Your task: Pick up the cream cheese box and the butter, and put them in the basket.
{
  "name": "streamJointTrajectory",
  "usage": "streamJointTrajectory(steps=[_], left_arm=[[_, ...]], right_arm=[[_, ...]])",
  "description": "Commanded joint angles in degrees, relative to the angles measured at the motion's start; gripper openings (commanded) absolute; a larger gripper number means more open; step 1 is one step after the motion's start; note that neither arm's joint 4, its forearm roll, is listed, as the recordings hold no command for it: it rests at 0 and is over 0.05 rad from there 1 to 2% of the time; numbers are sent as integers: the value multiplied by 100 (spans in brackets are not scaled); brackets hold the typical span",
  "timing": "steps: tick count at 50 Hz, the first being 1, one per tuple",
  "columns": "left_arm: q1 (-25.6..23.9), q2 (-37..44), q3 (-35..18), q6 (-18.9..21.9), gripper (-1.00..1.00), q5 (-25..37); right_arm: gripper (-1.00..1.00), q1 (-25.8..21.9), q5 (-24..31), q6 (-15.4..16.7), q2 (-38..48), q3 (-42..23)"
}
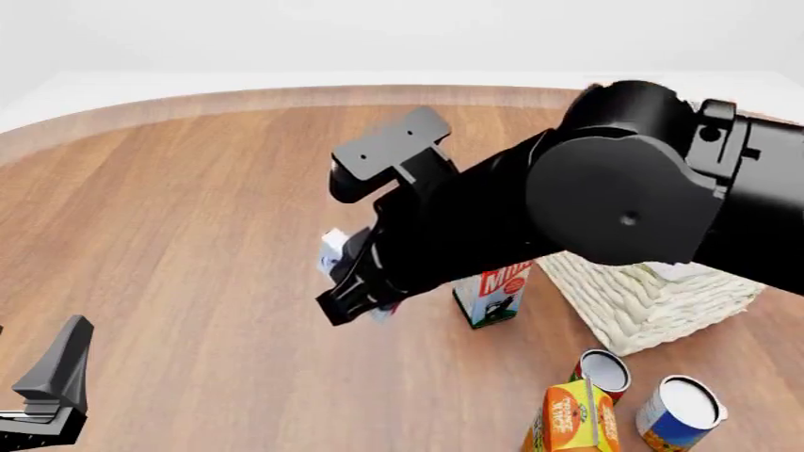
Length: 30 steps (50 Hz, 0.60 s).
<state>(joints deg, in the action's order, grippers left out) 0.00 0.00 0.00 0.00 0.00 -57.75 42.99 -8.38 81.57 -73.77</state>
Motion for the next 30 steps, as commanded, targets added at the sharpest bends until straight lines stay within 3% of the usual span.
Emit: streamJointTrajectory(steps=[1, 16, 25, 30], left_arm=[[0, 0, 0, 0, 100, 0], [0, 0, 0, 0, 100, 0], [0, 0, 0, 0, 100, 0], [0, 0, 0, 0, 100, 0]], right_arm=[[-100, 399, 342, 601, -167, -597], [-100, 1138, 569, 1302, -609, -801], [-100, 1624, 673, 1403, -1040, -767], [-100, 2162, 761, 1539, -1321, -748]])
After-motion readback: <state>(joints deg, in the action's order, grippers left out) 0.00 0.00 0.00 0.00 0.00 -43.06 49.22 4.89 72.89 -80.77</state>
